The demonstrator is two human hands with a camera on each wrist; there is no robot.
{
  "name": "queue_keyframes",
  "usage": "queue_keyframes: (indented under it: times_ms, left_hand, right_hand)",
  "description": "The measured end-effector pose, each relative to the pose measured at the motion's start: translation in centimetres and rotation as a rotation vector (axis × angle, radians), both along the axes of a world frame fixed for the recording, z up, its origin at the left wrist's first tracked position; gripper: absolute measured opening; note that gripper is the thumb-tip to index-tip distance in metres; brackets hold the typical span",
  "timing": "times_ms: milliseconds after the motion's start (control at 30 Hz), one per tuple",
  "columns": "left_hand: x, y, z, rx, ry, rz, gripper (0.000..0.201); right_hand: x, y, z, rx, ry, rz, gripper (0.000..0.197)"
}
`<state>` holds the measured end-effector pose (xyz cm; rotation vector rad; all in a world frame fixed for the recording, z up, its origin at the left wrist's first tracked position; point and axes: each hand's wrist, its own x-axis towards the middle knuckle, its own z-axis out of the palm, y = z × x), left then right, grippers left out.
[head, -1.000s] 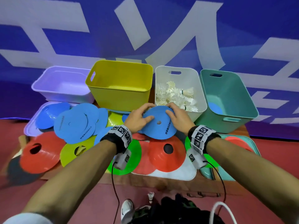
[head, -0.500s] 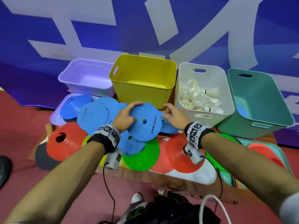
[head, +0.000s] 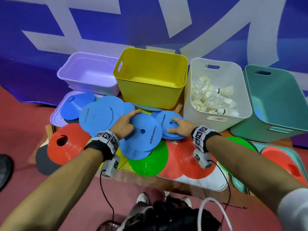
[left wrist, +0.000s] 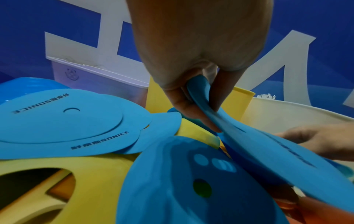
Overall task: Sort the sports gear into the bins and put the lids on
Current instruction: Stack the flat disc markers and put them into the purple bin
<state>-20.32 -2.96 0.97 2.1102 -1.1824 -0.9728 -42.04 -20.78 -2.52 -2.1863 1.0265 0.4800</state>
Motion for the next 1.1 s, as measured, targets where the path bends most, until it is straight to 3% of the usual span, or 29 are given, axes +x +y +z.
queue_keyframes:
  times_ms: [267,500,633,900,1100]
  left_hand:
    - [0.0,0.4,-0.8,0.053,-0.049,0.006,0.072]
    - [-0.2,0.4,-0.8,0.079,-0.094,-0.013,0.071]
    - [-0.3,0.7,-0.7,0.095,-0.094,-0.019,0.072]
    - [0.0,0.9,-0.2,0.049,-0.028,0.053,0.072]
    - [0.7,1.6,-0.1,-0.026,0.08,0.177,0.067]
  right_hand:
    - [1.6,-0.4,-0.7,-0.079,0.168,0.073,0.095]
    - [1.8,-1.1,-1.2,-0.086,0.202,0.041,0.068]
    - [1.6,-0.8,-1.2,-0.081,0.219,0.005,0.067]
    - [1.7,-0.4,0.2,-0.069,0.073,-0.084,0.065]
    - [1.4,0.1,2.0,0.01,-0.17,-0.111,0.055]
